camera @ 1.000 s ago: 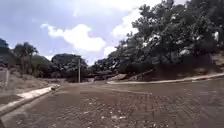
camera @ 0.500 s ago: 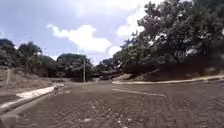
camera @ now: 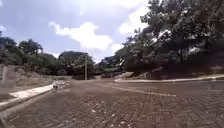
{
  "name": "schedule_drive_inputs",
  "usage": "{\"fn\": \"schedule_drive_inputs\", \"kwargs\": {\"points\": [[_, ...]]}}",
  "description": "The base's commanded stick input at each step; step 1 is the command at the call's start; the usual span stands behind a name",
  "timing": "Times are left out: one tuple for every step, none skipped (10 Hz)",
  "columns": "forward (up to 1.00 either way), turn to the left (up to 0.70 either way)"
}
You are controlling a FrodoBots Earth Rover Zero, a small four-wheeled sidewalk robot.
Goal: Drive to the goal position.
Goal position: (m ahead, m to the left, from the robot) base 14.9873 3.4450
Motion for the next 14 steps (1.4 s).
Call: {"fn": "schedule_drive_inputs", "kwargs": {"points": [[0.70, 0.22], [0.70, 0.17], [0.70, 0.04], [0.70, 0.00], [0.70, 0.00], [0.70, 0.00], [0.70, 0.00], [0.70, 0.00], [0.70, 0.13], [0.70, 0.27], [0.70, 0.15], [0.70, 0.00], [0.70, 0.00], [0.70, 0.00]]}}
